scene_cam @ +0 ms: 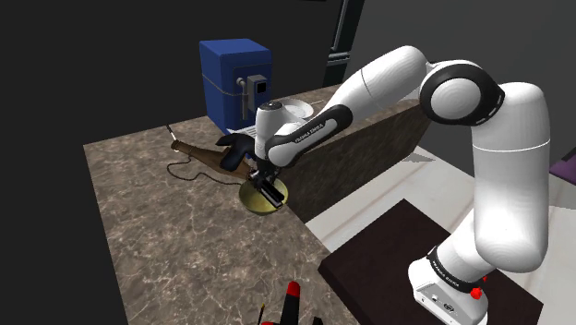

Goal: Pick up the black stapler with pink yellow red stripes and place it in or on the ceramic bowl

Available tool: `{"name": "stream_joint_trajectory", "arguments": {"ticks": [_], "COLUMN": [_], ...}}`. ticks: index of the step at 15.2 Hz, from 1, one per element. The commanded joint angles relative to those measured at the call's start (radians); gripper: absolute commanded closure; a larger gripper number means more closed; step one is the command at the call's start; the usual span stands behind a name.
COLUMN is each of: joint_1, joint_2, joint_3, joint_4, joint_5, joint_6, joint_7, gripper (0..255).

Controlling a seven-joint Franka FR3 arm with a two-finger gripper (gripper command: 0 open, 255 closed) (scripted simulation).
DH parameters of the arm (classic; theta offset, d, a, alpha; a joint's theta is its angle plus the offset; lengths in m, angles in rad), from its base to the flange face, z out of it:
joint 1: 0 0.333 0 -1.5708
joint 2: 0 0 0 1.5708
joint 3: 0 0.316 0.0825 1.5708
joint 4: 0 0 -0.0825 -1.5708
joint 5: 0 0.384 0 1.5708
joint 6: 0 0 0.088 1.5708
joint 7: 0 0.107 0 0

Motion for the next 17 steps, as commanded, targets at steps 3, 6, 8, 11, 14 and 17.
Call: {"name": "stream_joint_trajectory", "arguments": {"ticks": [3,6,8,11,14,17], "joint_1": [0.0,-0.004,-0.012,-0.015,-0.015,-0.015], "joint_2": [0.0,-0.024,-0.069,-0.087,-0.086,-0.086], "joint_3": [0.0,0.006,0.016,0.019,0.019,0.019], "joint_4": [0.0,0.0,0.004,0.007,0.007,0.007], "joint_5": [0.0,0.007,0.021,0.027,0.027,0.027], "joint_6": [0.0,-0.023,-0.072,-0.091,-0.092,-0.092], "joint_7": [0.0,-0.004,-0.013,-0.017,-0.017,-0.017], "gripper": [0,0,0,0,0,0]}}
